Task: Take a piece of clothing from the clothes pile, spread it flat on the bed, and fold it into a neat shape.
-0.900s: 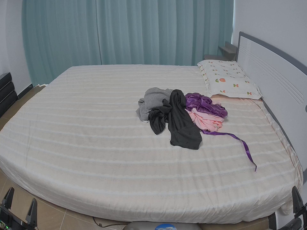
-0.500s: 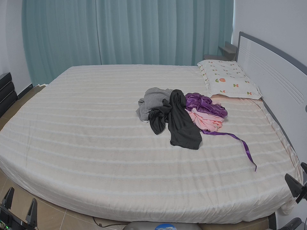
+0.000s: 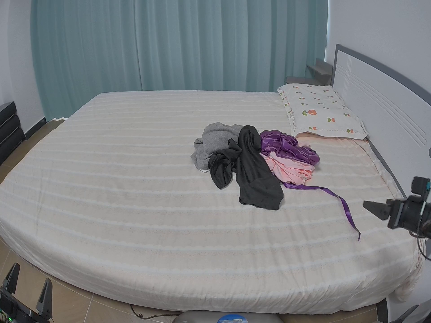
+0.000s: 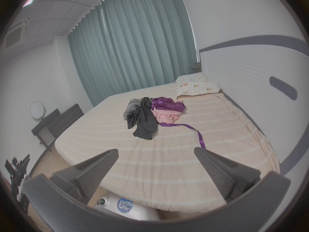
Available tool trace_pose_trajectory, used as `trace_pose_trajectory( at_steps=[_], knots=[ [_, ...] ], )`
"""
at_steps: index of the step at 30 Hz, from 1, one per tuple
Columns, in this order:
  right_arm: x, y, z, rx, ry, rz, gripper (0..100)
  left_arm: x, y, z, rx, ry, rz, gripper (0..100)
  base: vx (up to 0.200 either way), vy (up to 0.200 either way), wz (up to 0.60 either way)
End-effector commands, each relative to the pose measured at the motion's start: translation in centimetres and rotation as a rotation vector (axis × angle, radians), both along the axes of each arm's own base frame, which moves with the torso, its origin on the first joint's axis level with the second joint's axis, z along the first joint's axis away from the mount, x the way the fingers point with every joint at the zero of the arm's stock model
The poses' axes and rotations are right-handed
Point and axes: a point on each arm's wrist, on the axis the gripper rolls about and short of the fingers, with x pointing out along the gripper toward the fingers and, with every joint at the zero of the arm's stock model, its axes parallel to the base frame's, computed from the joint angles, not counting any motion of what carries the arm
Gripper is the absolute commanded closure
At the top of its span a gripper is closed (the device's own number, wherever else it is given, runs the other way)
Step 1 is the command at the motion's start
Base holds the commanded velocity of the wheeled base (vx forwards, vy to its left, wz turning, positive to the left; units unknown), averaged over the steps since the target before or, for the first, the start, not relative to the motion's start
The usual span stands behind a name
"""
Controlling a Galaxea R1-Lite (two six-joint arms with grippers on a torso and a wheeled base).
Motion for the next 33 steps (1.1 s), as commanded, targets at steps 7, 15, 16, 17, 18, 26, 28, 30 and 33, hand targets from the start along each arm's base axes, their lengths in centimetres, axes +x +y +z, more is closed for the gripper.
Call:
trace_pose_trajectory(
  at_steps=[7, 15, 16, 17, 18, 26, 28, 30, 33],
  knots=[
    [23.4, 9.0, -14.1, 0.188, 0.257, -0.043, 0, 0.0, 0.0, -0.5, -0.001, 0.001, 0.0, 0, 0.0, 0.0, 0.0],
    [27.7, 10.9, -16.6, 0.215, 0.264, -0.045, 0, 0.0, 0.0, -0.5, -0.001, 0.001, 0.0, 0, 0.0, 0.0, 0.0],
    [27.9, 10.9, -16.7, 0.217, 0.267, -0.047, 0, 0.0, 0.0, -0.5, -0.001, 0.001, 0.0, 0, 0.0, 0.0, 0.0],
    [27.9, 10.9, -16.7, 0.217, 0.267, -0.047, 0, 0.0, 0.0, -0.5, -0.001, 0.001, 0.0, 0, 0.0, 0.0, 0.0],
    [28.9, 11.5, -17.7, 0.224, 0.287, -0.053, 0, 0.0, 0.0, -0.5, -0.001, 0.001, 0.0, 0, 0.0, 0.0, 0.0],
    [31.8, 12.4, -20.3, 0.239, 0.295, -0.07, 0, 0.0, 0.0, -0.5, -0.001, 0.001, 0.0, 0, 0.0, 0.0, 0.0],
    [32.1, 12.7, -20.8, 0.234, 0.299, -0.074, 0, 0.0, 0.0, -0.5, -0.001, 0.001, 0.0, 0, 0.0, 0.0, 0.0],
    [32.4, 13.0, -21.1, 0.225, 0.301, -0.087, 0, 0.0, 0.0, -0.5, -0.001, 0.001, 0.0, 0, 0.0, 0.0, 0.0],
    [33.0, 13.0, -20.9, 0.25, 0.285, -0.102, 0, 0.0, 0.0, -0.5, -0.001, 0.001, 0.0, 0, 0.0, 0.0, 0.0]
  ],
)
